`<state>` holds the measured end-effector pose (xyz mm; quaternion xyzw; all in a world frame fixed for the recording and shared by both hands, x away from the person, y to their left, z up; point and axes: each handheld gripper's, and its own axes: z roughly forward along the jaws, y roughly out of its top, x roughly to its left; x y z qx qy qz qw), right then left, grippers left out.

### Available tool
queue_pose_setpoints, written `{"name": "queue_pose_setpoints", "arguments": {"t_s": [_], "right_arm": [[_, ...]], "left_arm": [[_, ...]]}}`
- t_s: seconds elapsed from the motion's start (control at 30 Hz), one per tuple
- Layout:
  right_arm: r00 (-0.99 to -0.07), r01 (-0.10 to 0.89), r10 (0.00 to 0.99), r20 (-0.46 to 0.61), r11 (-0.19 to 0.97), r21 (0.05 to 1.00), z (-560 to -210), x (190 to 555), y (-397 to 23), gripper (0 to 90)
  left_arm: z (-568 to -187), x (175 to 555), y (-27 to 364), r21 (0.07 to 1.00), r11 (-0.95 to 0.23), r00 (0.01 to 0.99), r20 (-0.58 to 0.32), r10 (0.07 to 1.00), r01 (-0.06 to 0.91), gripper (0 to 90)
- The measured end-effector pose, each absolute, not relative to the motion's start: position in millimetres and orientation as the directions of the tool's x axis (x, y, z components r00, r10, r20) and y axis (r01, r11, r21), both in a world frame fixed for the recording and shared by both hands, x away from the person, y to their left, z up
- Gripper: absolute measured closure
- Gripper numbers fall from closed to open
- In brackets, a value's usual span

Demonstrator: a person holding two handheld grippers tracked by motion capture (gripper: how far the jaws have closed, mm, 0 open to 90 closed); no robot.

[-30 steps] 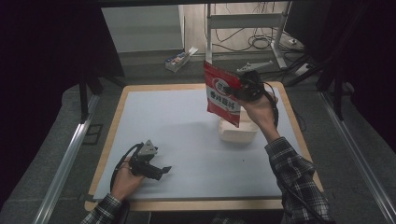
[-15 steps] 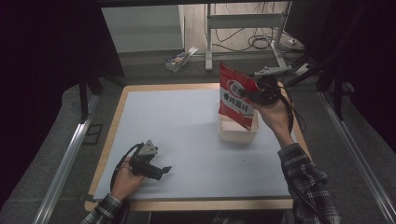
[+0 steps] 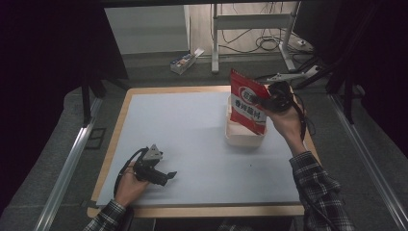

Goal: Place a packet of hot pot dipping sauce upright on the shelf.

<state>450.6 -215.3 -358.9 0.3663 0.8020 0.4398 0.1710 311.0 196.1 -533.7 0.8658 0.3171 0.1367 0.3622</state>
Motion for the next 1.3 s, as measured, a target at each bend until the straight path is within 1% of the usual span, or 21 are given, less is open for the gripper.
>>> {"name": "queue_pose_setpoints", "arguments": {"t_s": [0.33,0.43,0.5,0.53,0.6,0.7,0.8,0.87,0.9,0.93,0.97,1.0,1.03,1.07,1.1,1.13,1.17,1.2,1.23,1.27,1.3], "right_arm": [[-0.677,0.456,0.733,0.065,0.348,0.819,-382,455,-215,88.7],[-0.683,0.447,0.729,0.041,0.373,0.813,-389,456,-216,88.0],[-0.681,0.450,0.732,0.001,0.418,0.789,-392,457,-218,84.0],[-0.673,0.458,0.739,-0.020,0.438,0.773,-394,458,-218,83.7],[-0.667,0.455,0.744,-0.041,0.451,0.768,-395,458,-218,83.6],[-0.664,0.456,0.747,-0.026,0.433,0.777,-394,457,-223,82.7],[-0.660,0.447,0.751,-0.028,0.422,0.789,-390,456,-225,74.2],[-0.649,0.443,0.760,-0.028,0.407,0.799,-387,455,-225,64.5],[-0.649,0.443,0.760,-0.028,0.407,0.799,-387,455,-225,64.5],[-0.649,0.445,0.761,-0.013,0.393,0.805,-384,455,-227,54.9],[-0.649,0.445,0.761,-0.013,0.393,0.805,-384,455,-227,54.9],[-0.641,0.442,0.768,-0.017,0.386,0.810,-383,454,-228,47.5],[-0.641,0.442,0.768,-0.017,0.386,0.810,-383,454,-228,47.5],[-0.638,0.442,0.770,-0.016,0.383,0.811,-383,454,-228,44.4],[-0.634,0.449,0.773,-0.014,0.383,0.808,-383,453,-229,38.7],[-0.633,0.447,0.774,-0.019,0.385,0.807,-383,453,-230,36.4],[-0.633,0.447,0.774,-0.019,0.385,0.807,-383,453,-230,36.4],[-0.631,0.446,0.776,-0.024,0.388,0.806,-384,452,-231,31.4],[-0.631,0.446,0.776,-0.024,0.388,0.806,-384,452,-231,31.4],[-0.628,0.443,0.778,-0.027,0.386,0.809,-385,451,-232,26.6],[-0.628,0.443,0.778,-0.027,0.386,0.809,-385,451,-232,26.6]], "left_arm": [[-534,311,196,0.709,-0.541,0.763,0.006,0.647,0.453,4.9],[-534,311,196,0.710,-0.540,0.762,0.007,0.647,0.452,4.9],[-534,311,196,0.707,-0.542,0.763,0.007,0.647,0.453,4.9],[-534,311,195,0.708,-0.541,0.763,0.006,0.647,0.453,4.9],[-534,311,195,0.707,-0.543,0.763,0.008,0.646,0.453,4.9],[-534,311,195,0.708,-0.541,0.762,0.007,0.648,0.453,4.9],[-534,311,196,0.709,-0.541,0.761,0.008,0.649,0.453,5.0],[-534,311,196,0.709,-0.540,0.761,0.009,0.649,0.453,4.9],[-534,311,196,0.709,-0.540,0.760,0.009,0.649,0.453,4.9],[-534,311,196,0.709,-0.541,0.761,0.009,0.649,0.453,4.9],[-534,311,196,0.709,-0.541,0.761,0.009,0.649,0.453,4.9],[-534,311,196,0.710,-0.540,0.761,0.010,0.649,0.452,4.9],[-534,311,196,0.710,-0.540,0.761,0.010,0.649,0.452,4.9],[-534,311,196,0.710,-0.540,0.761,0.010,0.649,0.452,4.9],[-534,311,196,0.708,-0.541,0.761,0.008,0.649,0.453,4.9],[-534,311,196,0.708,-0.541,0.761,0.008,0.649,0.453,4.9],[-534,311,196,0.707,-0.542,0.761,0.009,0.648,0.454,4.9],[-534,311,196,0.708,-0.542,0.761,0.009,0.648,0.453,4.9],[-534,311,196,0.708,-0.542,0.761,0.009,0.648,0.453,4.9],[-534,311,196,0.708,-0.541,0.761,0.008,0.649,0.454,4.9],[-534,311,196,0.708,-0.541,0.761,0.008,0.649,0.454,4.9]]}}
